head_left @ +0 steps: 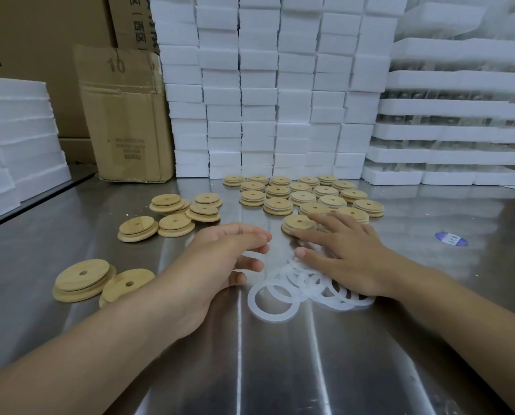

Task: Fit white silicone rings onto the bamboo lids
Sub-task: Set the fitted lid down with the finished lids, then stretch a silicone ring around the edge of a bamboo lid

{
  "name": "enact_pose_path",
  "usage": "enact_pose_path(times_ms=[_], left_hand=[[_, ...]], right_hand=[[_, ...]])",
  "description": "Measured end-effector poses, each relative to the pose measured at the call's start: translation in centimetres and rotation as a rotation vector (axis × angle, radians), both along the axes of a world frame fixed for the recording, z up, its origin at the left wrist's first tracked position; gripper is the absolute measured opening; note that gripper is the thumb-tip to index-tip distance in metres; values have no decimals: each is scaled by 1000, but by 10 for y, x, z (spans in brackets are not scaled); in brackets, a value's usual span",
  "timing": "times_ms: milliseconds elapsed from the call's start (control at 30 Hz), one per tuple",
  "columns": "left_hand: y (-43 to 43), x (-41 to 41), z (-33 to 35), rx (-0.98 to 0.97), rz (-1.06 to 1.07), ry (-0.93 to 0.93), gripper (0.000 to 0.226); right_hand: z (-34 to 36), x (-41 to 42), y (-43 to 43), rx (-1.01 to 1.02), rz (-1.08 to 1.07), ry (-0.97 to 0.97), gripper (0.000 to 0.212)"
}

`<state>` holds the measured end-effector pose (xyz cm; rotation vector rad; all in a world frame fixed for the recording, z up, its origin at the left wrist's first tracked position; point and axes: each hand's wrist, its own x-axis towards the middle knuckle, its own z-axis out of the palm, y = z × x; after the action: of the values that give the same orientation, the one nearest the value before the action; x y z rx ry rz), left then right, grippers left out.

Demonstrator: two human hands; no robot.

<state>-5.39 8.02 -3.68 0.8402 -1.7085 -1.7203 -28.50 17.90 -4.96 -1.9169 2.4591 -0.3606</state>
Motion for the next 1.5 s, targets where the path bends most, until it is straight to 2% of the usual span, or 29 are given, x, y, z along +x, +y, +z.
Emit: enact_pose_path(times_ms=[167,367,500,667,833,867,933,1000,1033,1067,1200,1367,1500], left_hand=[[1,1,1,-1,-1,8,11],[2,0,2,-12,5,-7,13],[2,0,2,-7,15,-7,11],[3,0,4,-2,24,-3,10],[3,1,7,-81,-4,-45,13],[2,2,9,-163,-14,-75,13],[-4,9,14,-511,-51,-196,13],[-16,23,21,-955,-42,-449,13],[-22,30,25,-1092,-7,-588,15],[-28,38,31,-1129,25,-696,16],[-41,56,44,-967,10,-958,28],[-32,64,60,-756,-203,-1036,41],[-28,69,65,-769,-260,-1159,51]], right_hand=[[-2,-1,-2,-82,-20,-38,80],[5,-1,-1,-83,-19,0,59],[4,-5,0,-55,66,-105,52],[4,-14,-2,-222,-73,-125,44],[4,-22,0,-148,-152,-82,47],[3,-23,0,-151,-146,-89,47],[3,-25,0,-178,-135,-108,40],[4,-24,-1,-225,-124,-127,23],[6,-23,0,-253,-115,-129,15],[7,-23,0,-276,-106,-132,12],[9,-17,3,-256,-69,-183,17],[9,-9,3,-182,-2,-187,6],[9,-6,4,-188,55,-217,11]])
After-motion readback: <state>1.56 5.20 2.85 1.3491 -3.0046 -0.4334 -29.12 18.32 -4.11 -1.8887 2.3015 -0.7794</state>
